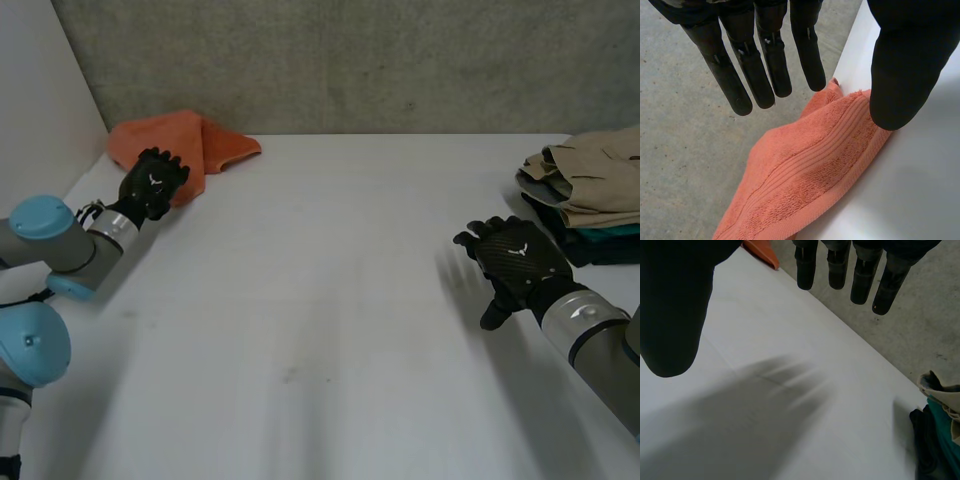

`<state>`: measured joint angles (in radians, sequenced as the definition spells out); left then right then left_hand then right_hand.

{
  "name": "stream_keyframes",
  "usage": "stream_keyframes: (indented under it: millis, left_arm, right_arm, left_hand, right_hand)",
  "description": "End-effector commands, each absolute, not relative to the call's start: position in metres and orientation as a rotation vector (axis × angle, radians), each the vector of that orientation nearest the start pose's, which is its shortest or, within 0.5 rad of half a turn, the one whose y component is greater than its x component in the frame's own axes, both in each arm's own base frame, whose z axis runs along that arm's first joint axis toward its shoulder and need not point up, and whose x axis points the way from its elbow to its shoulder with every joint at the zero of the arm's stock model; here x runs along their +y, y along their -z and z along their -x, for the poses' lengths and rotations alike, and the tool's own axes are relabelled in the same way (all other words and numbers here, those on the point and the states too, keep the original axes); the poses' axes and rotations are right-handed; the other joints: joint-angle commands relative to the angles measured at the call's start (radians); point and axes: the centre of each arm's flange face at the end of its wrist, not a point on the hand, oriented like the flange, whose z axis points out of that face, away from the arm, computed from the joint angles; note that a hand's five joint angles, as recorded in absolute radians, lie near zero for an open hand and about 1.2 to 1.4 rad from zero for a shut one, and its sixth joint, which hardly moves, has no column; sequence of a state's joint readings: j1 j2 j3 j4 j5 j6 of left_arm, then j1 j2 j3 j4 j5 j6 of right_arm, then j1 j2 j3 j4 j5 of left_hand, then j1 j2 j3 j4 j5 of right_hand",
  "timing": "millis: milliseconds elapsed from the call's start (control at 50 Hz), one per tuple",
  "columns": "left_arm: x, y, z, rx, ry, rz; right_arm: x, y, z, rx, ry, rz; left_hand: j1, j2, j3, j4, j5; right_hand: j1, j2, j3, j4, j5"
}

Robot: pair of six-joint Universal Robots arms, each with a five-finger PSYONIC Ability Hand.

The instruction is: Fold the laundry.

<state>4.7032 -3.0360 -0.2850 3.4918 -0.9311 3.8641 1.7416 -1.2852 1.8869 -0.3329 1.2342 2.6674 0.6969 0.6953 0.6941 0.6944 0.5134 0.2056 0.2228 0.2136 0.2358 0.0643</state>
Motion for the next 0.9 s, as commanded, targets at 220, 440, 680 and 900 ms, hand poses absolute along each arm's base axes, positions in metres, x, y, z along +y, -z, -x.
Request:
stream_keyframes:
  millis: [220,440,680,900]
  left_arm:
    - [-0.5385,-0.064,0.1903,1.457,2.266,-1.34]
    - [-0.5384,-0.0635,0.1903,1.459,2.266,-1.341]
    - [-0.5381,-0.0622,0.1897,1.47,2.26,-1.334]
    - [-0.5388,-0.0639,0.188,1.478,2.251,-1.306]
  right_arm:
    - [-0.2739,-0.1578,-0.211,2.182,1.864,1.056]
    - [-0.2754,-0.156,-0.2084,2.196,1.858,1.047]
    - [-0.2749,-0.1545,-0.207,2.204,1.851,1.044]
    - [-0.275,-0.1542,-0.2071,2.203,1.852,1.046]
  left_hand:
    - [0.107,0.108,0.109,0.109,0.116]
    - [0.236,0.237,0.239,0.238,0.245]
    - [0.089,0.091,0.092,0.092,0.098]
    - [-0.078,-0.077,-0.075,-0.076,-0.069]
  right_hand:
    - [-0.031,-0.048,-0.039,-0.061,-0.064]
    - [-0.031,-0.048,-0.039,-0.061,-0.064]
    - [-0.031,-0.048,-0.039,-0.061,-0.064]
    - [-0.031,-0.048,-0.039,-0.061,-0.064]
